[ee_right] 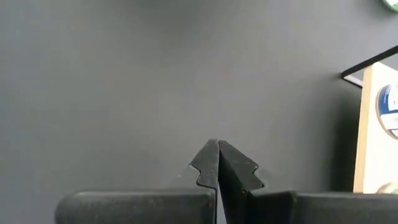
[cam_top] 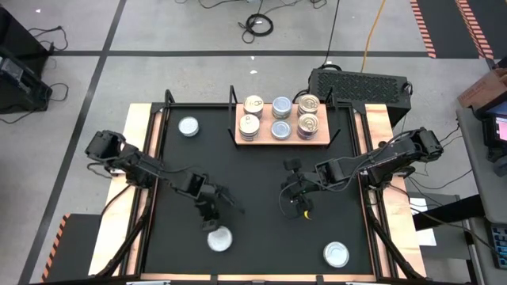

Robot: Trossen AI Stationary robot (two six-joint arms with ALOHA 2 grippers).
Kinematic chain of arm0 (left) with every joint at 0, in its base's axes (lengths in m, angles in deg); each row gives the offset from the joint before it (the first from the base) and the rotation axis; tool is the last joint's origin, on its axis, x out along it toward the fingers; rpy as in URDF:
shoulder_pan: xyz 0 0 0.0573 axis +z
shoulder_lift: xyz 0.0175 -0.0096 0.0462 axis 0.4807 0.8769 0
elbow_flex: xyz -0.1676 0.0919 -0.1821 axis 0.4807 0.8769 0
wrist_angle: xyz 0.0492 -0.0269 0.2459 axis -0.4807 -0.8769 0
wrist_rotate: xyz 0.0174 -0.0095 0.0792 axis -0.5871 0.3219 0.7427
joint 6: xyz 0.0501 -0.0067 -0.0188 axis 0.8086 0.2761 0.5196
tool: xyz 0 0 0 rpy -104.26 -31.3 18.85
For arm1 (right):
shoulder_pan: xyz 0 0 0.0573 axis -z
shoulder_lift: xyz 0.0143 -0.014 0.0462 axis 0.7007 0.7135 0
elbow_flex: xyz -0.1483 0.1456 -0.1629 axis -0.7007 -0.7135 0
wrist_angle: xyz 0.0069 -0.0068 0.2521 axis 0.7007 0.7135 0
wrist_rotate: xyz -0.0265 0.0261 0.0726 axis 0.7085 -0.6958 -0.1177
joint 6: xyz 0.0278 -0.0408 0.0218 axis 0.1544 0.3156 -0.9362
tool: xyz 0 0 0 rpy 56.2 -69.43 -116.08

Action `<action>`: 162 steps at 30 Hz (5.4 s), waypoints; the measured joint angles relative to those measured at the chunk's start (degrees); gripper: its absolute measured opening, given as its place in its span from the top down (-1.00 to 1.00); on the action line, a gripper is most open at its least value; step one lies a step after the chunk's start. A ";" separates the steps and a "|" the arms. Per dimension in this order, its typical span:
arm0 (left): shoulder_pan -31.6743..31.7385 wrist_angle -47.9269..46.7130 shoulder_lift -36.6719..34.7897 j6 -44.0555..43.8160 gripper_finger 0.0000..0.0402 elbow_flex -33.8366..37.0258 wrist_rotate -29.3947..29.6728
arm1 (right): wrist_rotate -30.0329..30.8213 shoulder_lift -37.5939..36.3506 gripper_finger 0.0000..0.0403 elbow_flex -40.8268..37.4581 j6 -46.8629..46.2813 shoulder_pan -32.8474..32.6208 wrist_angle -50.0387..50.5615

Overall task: Stack canned seafood by type on shelf
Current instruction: Stack the green tuna can on top of the other green tuna can on the shelf

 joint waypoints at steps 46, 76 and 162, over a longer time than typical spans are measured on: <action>23.68 12.19 2.71 -32.91 0.62 1.64 21.06 | 0.10 -0.04 1.00 0.00 1.36 0.02 2.32; 7.01 17.73 -0.14 54.17 0.55 -2.12 33.30 | 3.03 -0.07 1.00 0.00 -7.96 -0.96 3.93; 3.33 -1.54 17.90 52.50 0.34 -15.23 56.79 | 4.05 -18.69 1.00 -25.75 -7.98 -1.75 -22.53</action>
